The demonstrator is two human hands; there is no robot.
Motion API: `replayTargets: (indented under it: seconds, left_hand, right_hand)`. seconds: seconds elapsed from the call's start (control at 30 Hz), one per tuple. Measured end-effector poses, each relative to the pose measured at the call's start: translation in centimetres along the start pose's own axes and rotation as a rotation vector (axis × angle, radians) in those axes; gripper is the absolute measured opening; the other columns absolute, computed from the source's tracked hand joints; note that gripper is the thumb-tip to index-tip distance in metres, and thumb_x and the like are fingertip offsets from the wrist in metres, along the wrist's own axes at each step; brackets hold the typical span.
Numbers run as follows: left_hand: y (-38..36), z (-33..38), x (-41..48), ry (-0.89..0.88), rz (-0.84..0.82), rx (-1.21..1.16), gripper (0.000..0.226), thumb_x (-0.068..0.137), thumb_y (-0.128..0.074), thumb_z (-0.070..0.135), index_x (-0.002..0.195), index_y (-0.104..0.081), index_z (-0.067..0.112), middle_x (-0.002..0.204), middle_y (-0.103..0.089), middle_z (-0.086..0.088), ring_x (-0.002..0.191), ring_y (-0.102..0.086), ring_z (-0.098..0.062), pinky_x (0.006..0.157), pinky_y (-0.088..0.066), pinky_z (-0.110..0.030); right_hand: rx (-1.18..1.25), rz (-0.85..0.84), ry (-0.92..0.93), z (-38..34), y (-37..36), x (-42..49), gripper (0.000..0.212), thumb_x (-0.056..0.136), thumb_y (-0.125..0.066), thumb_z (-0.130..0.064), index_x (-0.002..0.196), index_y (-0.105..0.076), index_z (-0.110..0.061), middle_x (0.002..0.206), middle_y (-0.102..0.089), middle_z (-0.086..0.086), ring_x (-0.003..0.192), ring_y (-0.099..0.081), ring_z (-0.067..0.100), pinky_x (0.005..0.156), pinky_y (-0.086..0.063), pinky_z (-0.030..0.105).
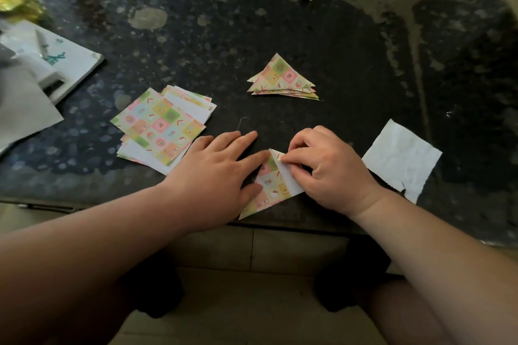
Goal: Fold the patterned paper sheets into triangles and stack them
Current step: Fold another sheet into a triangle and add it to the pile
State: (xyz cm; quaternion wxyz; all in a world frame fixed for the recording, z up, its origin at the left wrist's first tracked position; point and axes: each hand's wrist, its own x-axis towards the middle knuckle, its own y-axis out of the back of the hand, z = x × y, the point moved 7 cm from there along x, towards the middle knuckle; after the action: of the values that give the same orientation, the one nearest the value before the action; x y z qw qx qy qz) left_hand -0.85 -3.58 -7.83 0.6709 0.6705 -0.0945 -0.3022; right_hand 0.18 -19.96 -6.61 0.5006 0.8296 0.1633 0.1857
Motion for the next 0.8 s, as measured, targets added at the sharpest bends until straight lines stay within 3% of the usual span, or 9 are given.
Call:
replayTargets:
  seconds: [0.8]
  left_hand:
    - [0.26, 0.15, 0.11, 0.009, -0.027, 0.024, 0.066, 0.100, -0.021, 0.067, 0.159, -0.002, 0.046, 0.171, 0.003, 0.007, 0.156, -0.003, -0.019, 0.125, -0.012, -0.047]
  right_hand:
    - [-0.014, -0.074, -0.003, -0.24, 0.25, 0.31, 0.019, 0.098, -0.066, -0.027, 0.108, -0.081, -0.021, 0.103, -0.063, -0.005, 0.096, -0.052, 0.012, 0.069, -0.054, 0.036]
